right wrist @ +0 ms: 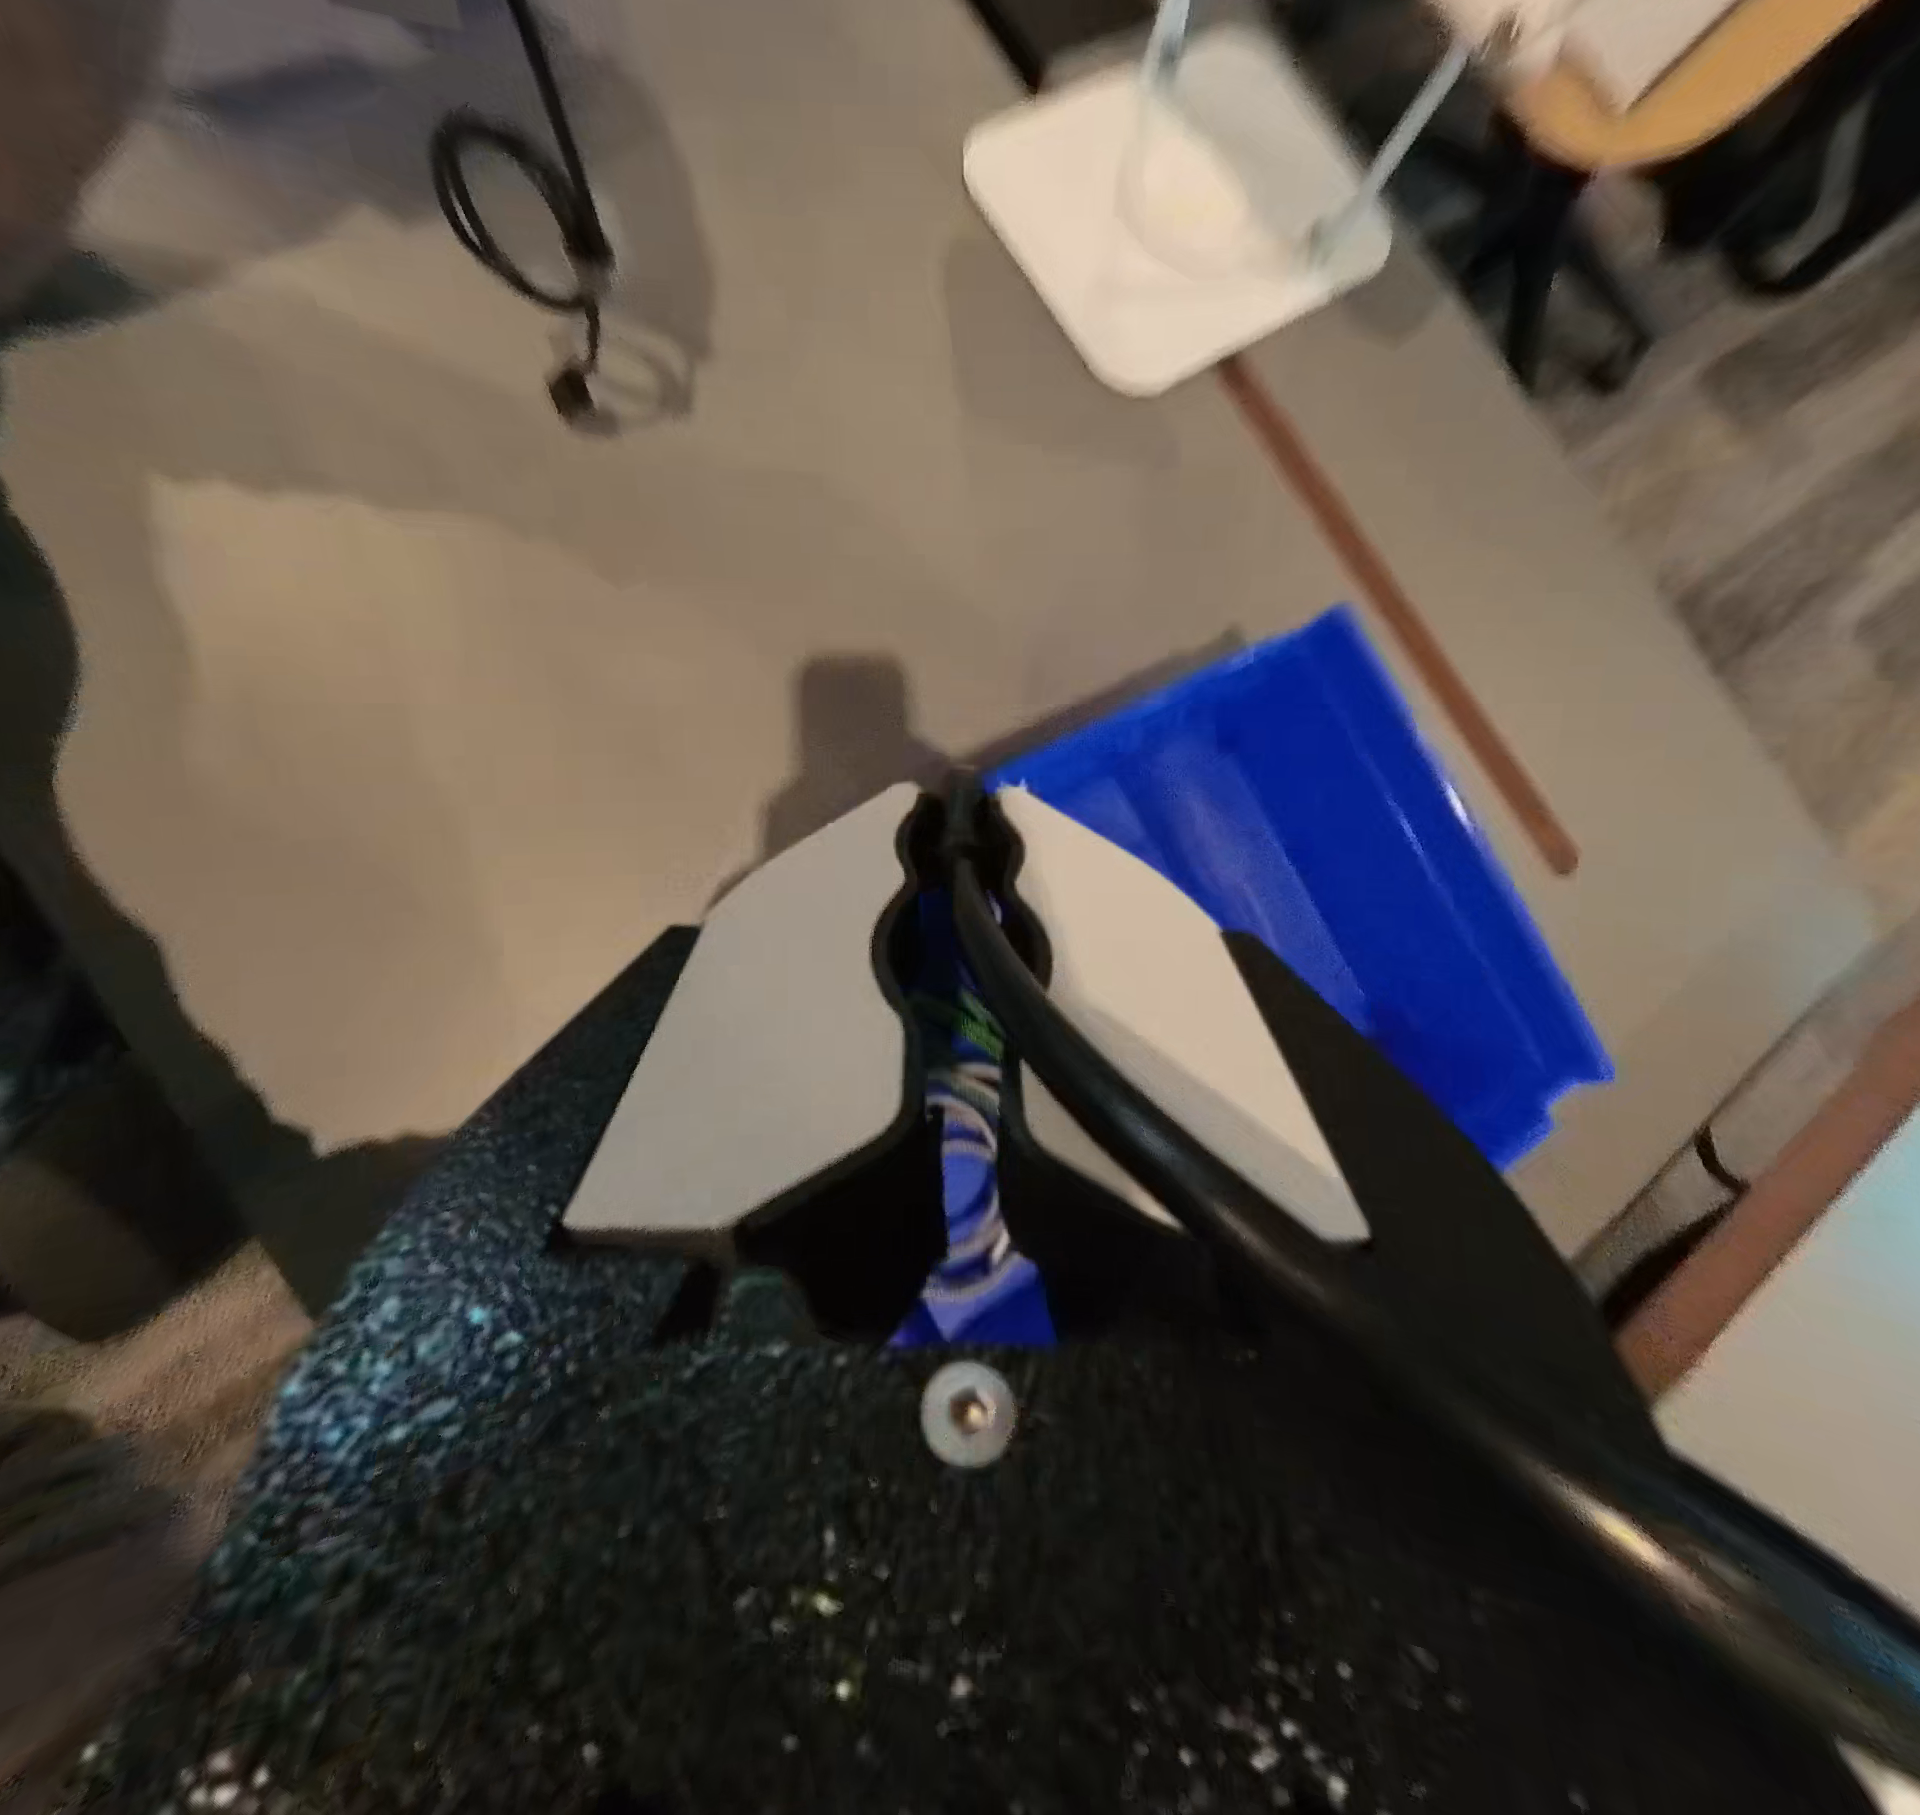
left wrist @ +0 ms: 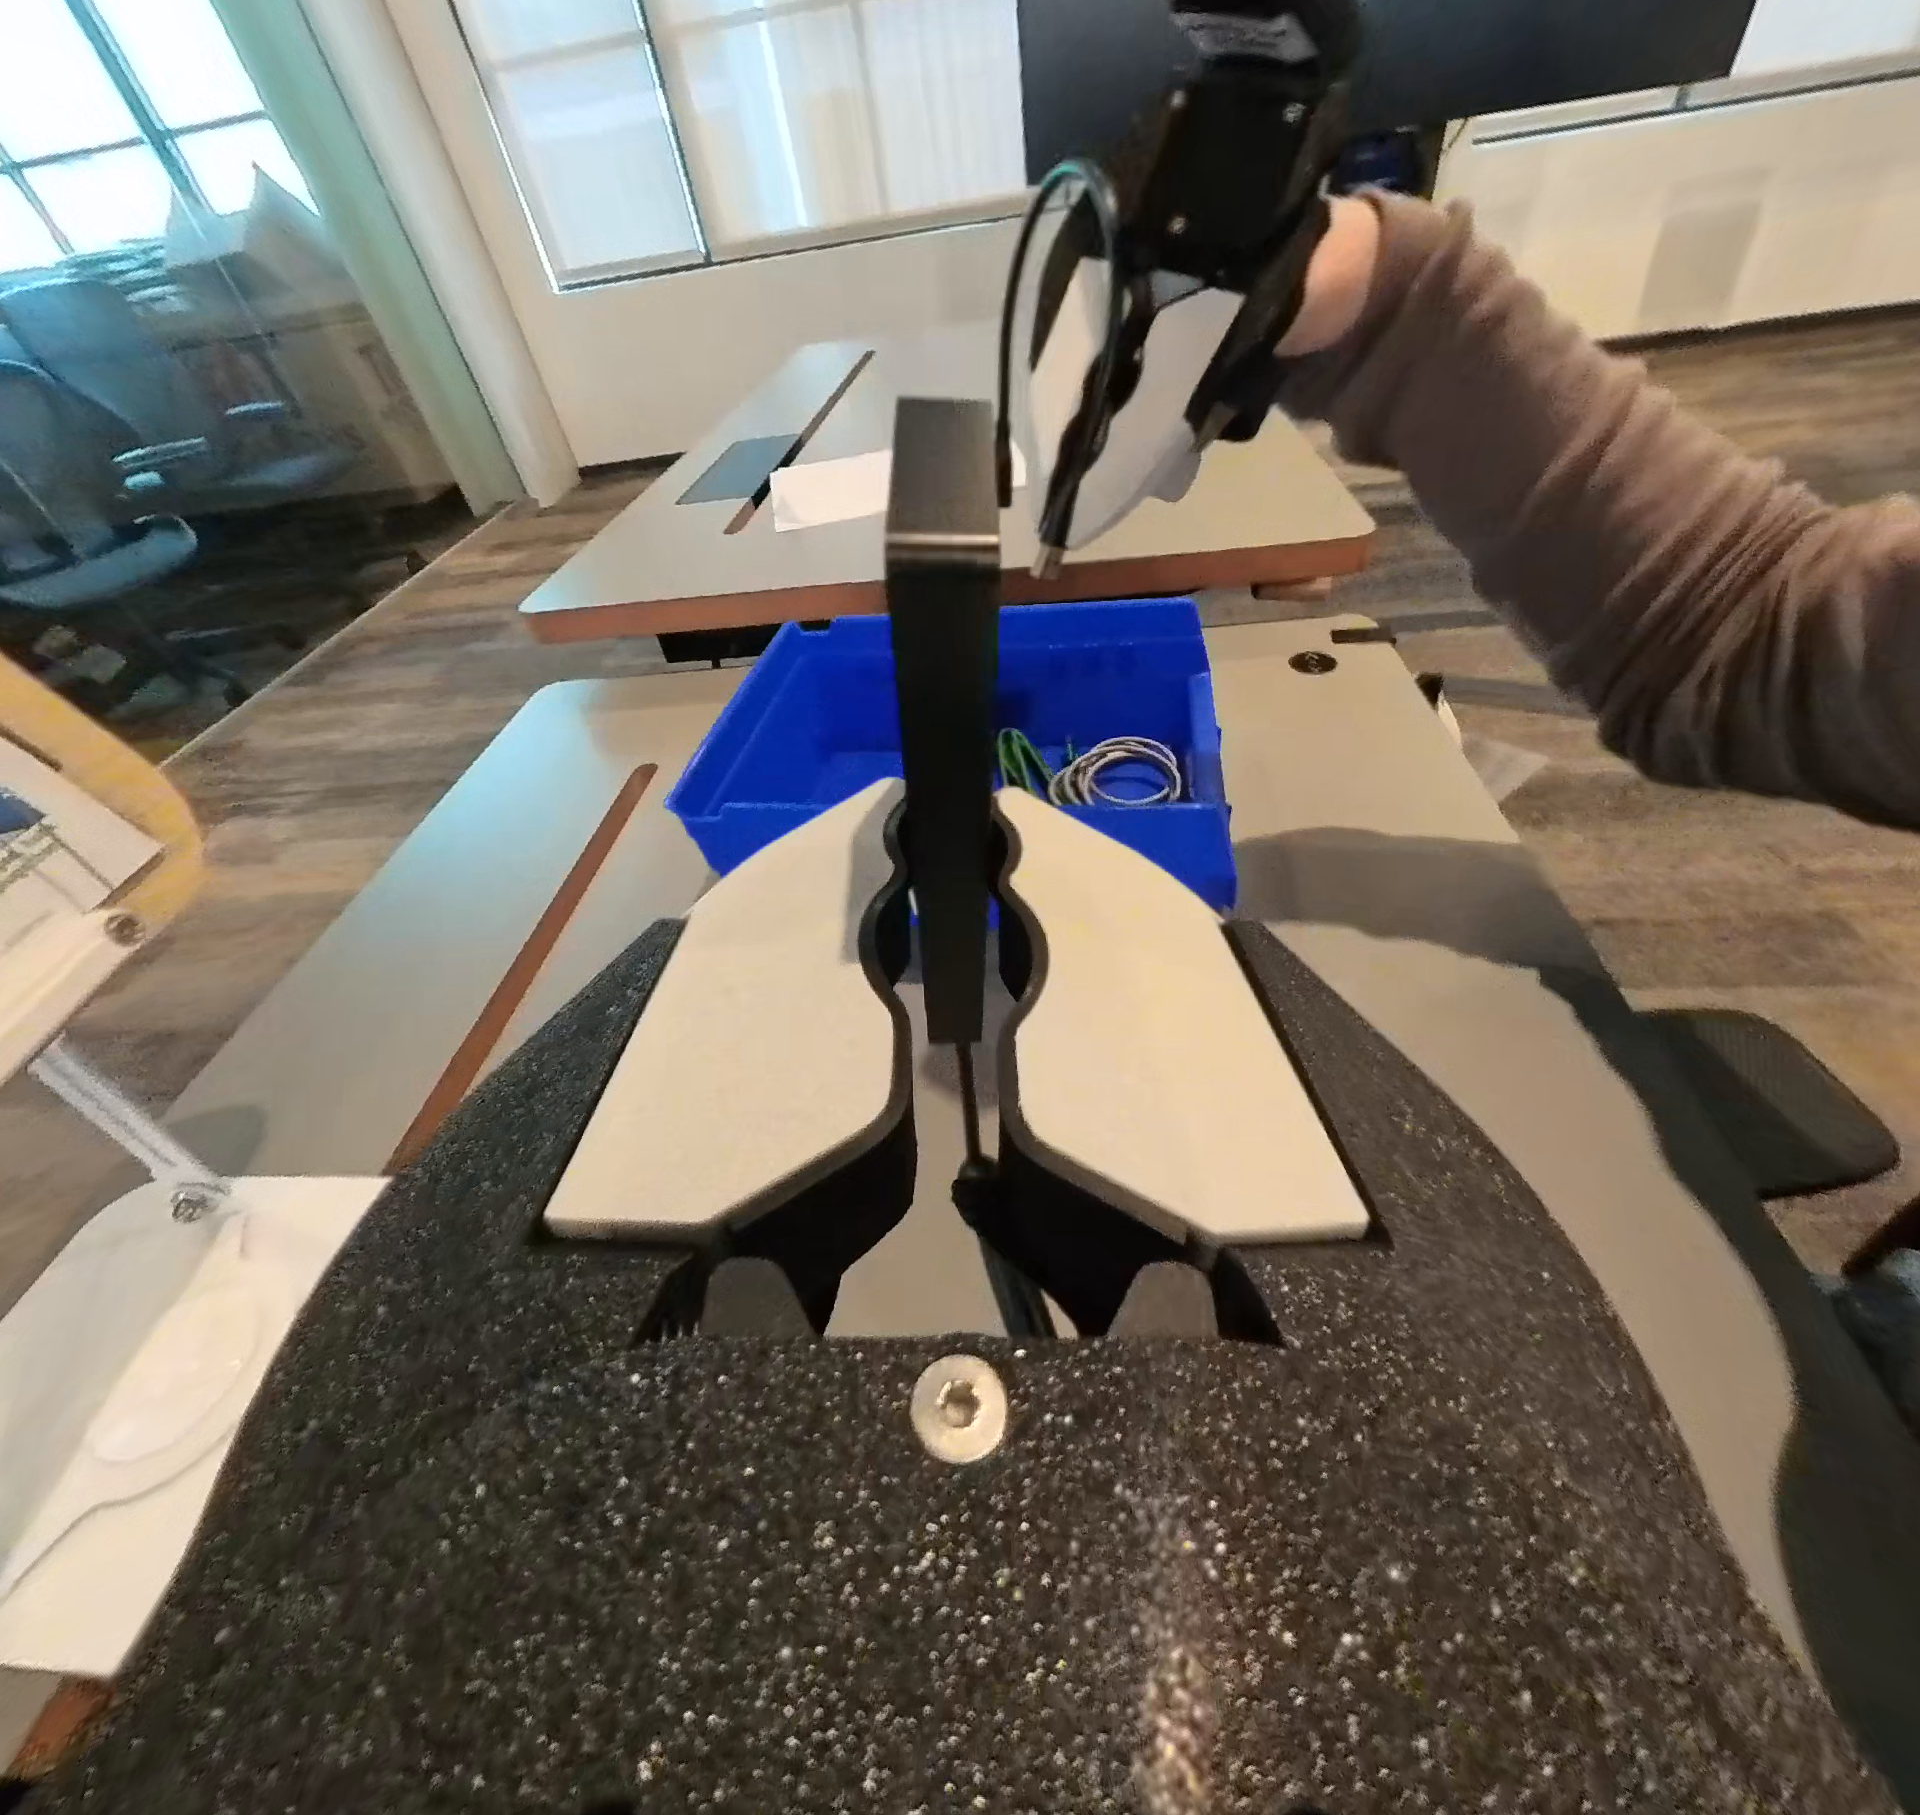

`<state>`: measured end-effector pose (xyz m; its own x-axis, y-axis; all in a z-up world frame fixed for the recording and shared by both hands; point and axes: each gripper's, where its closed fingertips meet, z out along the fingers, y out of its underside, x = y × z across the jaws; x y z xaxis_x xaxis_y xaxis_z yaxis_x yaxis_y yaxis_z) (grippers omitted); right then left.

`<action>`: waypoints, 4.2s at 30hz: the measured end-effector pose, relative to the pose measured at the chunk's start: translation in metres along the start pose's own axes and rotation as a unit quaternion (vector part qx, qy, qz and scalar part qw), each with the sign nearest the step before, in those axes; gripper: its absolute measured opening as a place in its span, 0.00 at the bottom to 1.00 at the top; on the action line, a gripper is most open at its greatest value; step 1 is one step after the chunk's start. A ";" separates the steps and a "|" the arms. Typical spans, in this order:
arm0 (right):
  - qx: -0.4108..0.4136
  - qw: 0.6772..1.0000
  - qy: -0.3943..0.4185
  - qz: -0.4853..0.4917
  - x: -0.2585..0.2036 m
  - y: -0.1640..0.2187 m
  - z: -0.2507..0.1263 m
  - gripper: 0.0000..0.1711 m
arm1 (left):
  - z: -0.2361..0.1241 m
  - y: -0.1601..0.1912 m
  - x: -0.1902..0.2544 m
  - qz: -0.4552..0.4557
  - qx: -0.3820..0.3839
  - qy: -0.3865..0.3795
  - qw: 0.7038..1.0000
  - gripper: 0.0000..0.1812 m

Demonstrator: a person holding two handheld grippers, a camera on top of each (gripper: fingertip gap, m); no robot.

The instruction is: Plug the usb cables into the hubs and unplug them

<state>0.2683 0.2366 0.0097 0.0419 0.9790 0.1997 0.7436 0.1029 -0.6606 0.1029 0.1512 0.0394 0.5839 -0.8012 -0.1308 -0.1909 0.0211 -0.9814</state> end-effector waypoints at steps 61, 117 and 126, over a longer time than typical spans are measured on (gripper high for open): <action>-0.271 0.849 -0.217 0.399 -0.048 0.137 0.049 0.05 | -0.022 0.000 -0.015 -0.061 0.112 0.085 0.988 0.06; 0.118 0.980 -0.015 -0.159 -0.094 -0.158 0.047 0.06 | -0.008 -0.004 0.027 0.036 0.054 0.120 0.991 0.37; 0.085 0.966 0.237 -0.063 0.059 -0.124 -0.088 0.06 | -0.023 -0.005 -0.001 -0.014 0.089 0.087 0.992 0.37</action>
<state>0.2371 0.2657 0.1672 0.2885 0.7709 0.5678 0.6447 0.2820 -0.7105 0.0850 0.1383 0.0478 0.4381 -0.8941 -0.0924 -0.0259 0.0902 -0.9956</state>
